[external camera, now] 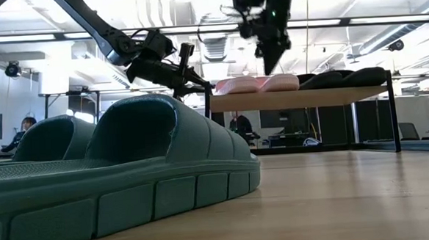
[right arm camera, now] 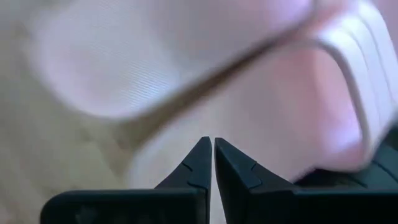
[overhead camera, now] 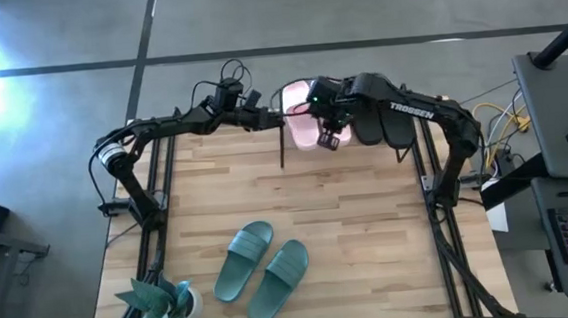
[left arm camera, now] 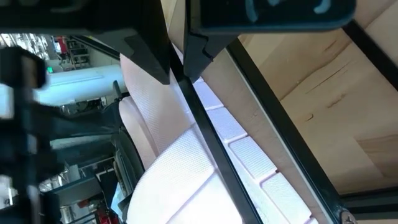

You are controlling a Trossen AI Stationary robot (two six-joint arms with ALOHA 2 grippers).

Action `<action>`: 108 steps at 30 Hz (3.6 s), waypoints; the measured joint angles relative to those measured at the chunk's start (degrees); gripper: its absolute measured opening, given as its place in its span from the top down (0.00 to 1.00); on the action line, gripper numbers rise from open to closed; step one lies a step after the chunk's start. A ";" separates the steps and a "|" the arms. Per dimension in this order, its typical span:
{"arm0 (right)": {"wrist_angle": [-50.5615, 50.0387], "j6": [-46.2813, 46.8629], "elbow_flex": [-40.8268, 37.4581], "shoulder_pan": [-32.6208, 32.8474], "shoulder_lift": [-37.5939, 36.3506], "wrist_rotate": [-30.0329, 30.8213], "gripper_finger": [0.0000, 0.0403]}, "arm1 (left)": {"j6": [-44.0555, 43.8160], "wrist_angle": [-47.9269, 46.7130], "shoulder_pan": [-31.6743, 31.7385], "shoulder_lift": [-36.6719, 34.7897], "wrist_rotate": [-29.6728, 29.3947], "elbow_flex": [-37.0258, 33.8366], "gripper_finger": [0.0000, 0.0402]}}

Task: Pick and place slides into the shelf
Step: Adjust the pink slippers on the shelf

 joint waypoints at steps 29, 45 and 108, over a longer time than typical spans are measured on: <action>10.64 2.81 -7.29 1.76 0.33 -3.34 0.97 | -0.95 0.02 0.07 0.02 0.34 -0.09 0.98; 14.85 2.96 -7.44 2.78 -1.43 -7.65 0.97 | -1.16 0.17 0.00 0.02 0.20 -0.09 0.98; -10.44 19.29 -2.83 -1.95 -0.68 0.03 0.97 | -1.07 0.03 0.08 0.02 1.34 -0.28 0.98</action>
